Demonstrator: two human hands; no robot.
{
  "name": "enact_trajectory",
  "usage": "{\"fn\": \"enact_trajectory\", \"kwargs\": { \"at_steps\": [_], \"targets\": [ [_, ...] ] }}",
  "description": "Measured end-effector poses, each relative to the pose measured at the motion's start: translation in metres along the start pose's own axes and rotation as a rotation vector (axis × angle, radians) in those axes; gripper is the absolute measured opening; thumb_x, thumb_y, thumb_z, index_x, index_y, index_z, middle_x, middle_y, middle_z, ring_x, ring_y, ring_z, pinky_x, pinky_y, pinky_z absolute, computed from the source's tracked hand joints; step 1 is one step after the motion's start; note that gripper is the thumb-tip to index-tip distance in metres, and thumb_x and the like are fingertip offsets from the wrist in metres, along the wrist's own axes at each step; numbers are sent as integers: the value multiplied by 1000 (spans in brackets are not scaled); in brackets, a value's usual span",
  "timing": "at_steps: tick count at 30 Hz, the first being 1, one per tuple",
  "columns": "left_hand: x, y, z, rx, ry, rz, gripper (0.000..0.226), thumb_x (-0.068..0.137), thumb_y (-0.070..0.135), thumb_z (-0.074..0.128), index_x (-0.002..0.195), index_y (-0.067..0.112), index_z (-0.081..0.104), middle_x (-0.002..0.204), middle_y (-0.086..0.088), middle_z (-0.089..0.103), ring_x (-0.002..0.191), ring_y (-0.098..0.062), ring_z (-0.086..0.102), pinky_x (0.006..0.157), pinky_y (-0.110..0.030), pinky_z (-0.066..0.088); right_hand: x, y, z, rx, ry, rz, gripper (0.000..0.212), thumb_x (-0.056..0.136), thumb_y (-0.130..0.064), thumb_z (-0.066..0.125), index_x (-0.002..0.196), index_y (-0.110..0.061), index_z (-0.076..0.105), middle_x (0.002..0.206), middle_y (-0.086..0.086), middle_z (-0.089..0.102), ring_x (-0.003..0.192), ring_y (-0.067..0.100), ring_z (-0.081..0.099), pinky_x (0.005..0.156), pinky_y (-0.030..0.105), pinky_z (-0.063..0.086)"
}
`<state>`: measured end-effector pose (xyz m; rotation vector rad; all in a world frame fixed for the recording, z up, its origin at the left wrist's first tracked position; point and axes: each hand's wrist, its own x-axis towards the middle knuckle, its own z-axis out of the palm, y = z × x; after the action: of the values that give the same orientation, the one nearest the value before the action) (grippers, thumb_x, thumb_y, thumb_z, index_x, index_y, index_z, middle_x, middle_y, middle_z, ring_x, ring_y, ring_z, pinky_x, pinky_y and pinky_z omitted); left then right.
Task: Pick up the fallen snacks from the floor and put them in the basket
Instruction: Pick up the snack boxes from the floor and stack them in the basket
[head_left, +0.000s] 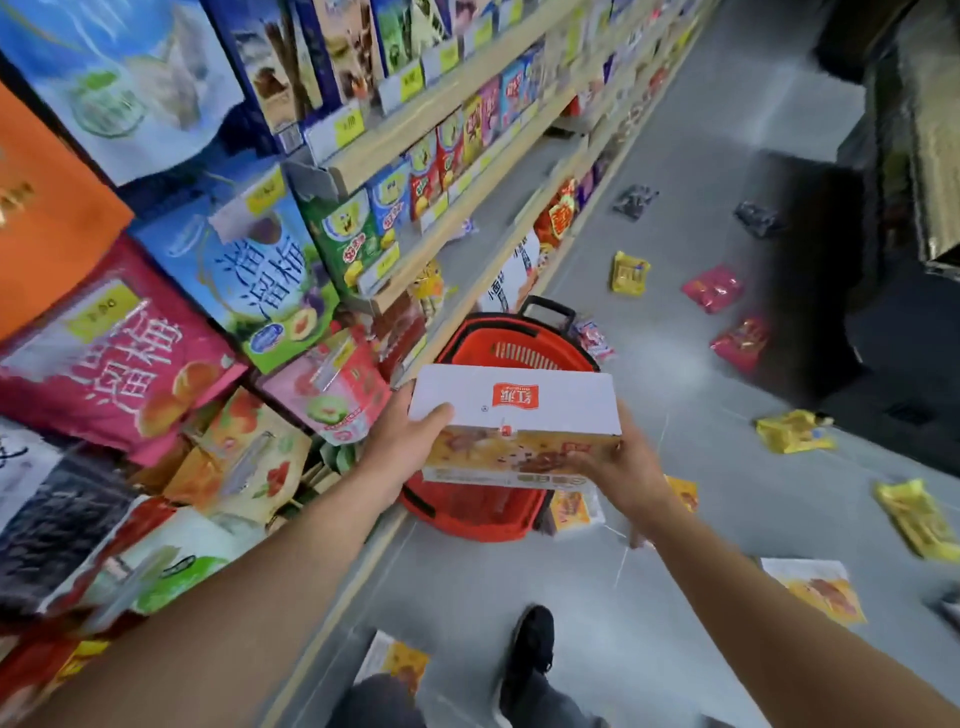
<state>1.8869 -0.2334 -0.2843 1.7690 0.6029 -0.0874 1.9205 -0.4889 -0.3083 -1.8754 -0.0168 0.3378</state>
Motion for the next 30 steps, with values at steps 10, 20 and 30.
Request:
{"fn": "enact_trajectory", "kwargs": {
  "at_steps": [10,20,30],
  "targets": [
    [91,-5,14,152,-8,-82,52,93,32,64,142,34,46,116,26,53,109,-4,51,91,-30,40,86,23,-1,182,-144,276,70,89,-8,72,140,-33,31,122,-3,61,104,20,67,86,51,58],
    [192,-89,18,338,-100,-236,54,83,20,66,134,37,54,112,14,68,104,-13,64,88,-32,51,142,110,80,87,-60,588,67,77,-13,81,128,-27,41,114,-3,58,113,22,62,94,51,56],
    [280,-222,79,415,-68,-402,59,81,13,64,137,23,50,117,7,63,108,-16,60,89,-25,43,229,248,143,-341,-97,814,77,51,-37,78,122,-28,48,111,-2,64,96,23,69,83,40,61]
  ]
}}
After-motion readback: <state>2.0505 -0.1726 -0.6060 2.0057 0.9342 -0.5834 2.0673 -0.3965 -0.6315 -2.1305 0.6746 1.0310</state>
